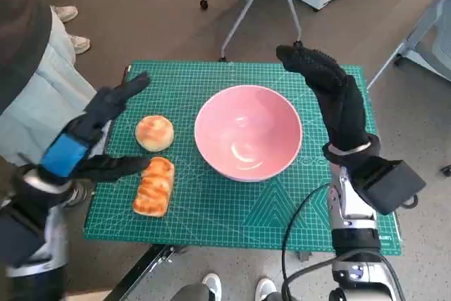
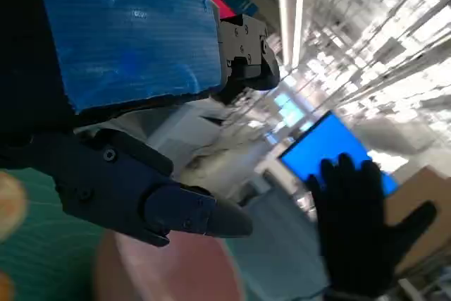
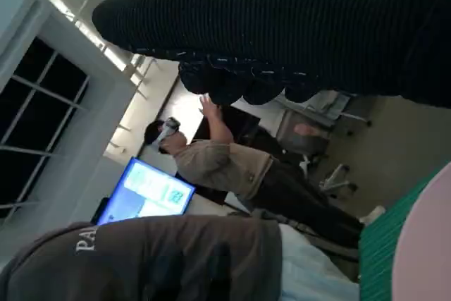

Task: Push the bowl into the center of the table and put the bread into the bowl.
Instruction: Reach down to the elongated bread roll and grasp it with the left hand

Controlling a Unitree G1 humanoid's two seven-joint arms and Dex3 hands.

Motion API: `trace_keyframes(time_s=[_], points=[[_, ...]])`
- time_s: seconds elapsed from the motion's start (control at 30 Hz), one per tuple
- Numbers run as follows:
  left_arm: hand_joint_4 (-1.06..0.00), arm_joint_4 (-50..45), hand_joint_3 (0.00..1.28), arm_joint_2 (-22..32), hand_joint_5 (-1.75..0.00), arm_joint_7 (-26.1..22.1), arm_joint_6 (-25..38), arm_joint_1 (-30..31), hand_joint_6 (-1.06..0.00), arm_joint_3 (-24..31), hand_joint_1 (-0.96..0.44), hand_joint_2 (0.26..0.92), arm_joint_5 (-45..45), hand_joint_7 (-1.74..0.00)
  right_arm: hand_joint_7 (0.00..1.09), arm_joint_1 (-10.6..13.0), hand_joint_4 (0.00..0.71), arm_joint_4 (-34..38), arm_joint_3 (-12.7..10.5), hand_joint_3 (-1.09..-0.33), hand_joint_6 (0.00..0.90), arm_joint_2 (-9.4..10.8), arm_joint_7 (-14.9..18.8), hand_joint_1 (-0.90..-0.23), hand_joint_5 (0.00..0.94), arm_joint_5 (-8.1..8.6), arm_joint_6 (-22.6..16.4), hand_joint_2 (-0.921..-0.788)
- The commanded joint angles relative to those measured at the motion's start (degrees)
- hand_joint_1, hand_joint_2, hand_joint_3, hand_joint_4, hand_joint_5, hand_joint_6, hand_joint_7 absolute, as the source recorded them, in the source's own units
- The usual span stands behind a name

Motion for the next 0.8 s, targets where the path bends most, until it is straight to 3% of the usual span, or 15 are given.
trace_keyframes(time_s=[0.03,0.17,0.43,0.57,0.8], points=[[-0.20,2.3,0.04,4.9,-0.01,-4.8,-2.8,1.2,-0.04,1.5,-0.41,0.854,-1.8,-0.61,0.56,1.3,0.164,0.3,-0.2,-0.805,0.031,0.7,-0.6,-0.690,0.001,0.85,0.6,-0.921],[-0.23,5.5,0.03,8.5,-0.02,-9.5,-5.5,1.1,-0.07,1.6,-0.36,0.837,-2.8,-0.62,0.57,1.3,0.161,0.5,-0.1,-0.806,0.025,1.1,-0.9,-0.688,0.001,0.88,0.7,-0.921],[-0.31,13.4,0.00,15.4,-0.02,-14.8,-16.4,-1.2,-0.22,-0.4,-0.06,0.774,3.0,-0.49,0.58,1.1,0.161,1.1,-0.2,-0.805,0.022,1.7,-1.0,-0.686,0.001,0.90,0.7,-0.921],[-0.35,15.8,0.00,18.2,-0.01,-13.9,-21.1,-2.4,-0.34,-2.3,0.02,0.758,9.6,-0.31,0.58,1.1,0.161,1.1,-0.2,-0.804,0.022,1.8,-1.0,-0.686,0.001,1.02,1.0,-0.921],[-0.38,18.2,0.00,20.7,0.00,-8.3,-28.6,-4.6,-0.43,-5.5,0.00,0.711,23.6,-0.14,0.58,1.2,0.160,1.1,-0.3,-0.803,0.021,2.0,-1.0,-0.686,0.000,1.25,1.4,-0.921]])
